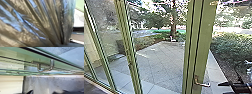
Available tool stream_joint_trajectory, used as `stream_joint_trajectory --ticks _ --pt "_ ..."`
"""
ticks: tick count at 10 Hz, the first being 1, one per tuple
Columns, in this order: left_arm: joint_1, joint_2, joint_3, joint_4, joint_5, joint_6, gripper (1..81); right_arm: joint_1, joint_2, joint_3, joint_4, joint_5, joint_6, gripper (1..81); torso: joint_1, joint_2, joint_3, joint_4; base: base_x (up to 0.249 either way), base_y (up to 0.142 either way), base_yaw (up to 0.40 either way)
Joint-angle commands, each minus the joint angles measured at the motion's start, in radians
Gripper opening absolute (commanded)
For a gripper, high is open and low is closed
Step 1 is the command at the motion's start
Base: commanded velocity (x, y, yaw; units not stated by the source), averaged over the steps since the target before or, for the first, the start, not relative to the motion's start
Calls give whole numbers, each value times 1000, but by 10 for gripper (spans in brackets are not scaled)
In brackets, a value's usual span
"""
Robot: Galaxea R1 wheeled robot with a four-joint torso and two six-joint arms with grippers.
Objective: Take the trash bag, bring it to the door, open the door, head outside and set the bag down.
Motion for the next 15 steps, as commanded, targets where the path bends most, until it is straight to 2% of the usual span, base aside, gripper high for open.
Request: stream_joint_trajectory --ticks 1,3,4,6,9,12,15 --pt "-52 -1 2 -9 68 1 10 146 39 -68 -11 -75 117 811 0 0 0 0 0 0 0" --pt "-53 -1 -1 -9 68 -1 10 170 96 -127 -88 -117 233 811 0 0 0 0 0 0 0" --pt "-52 -1 -4 -9 68 -2 10 183 117 -138 -120 -121 269 811 0 0 0 0 0 0 0" --pt "-53 -1 -4 -9 68 -2 10 187 155 -197 -122 -121 298 811 0 0 0 0 0 0 0" --pt "-52 -1 -9 -8 68 -2 10 183 220 -242 -140 -120 381 811 1 1 -1 0 0 0 0" --pt "-52 -1 -10 -9 68 -2 10 165 277 -279 -161 -120 383 811 1 1 -1 0 0 0 0" --pt "-53 -1 -10 -9 68 -2 10 134 283 -313 -157 -103 378 811 2 1 -1 0 0 0 0"
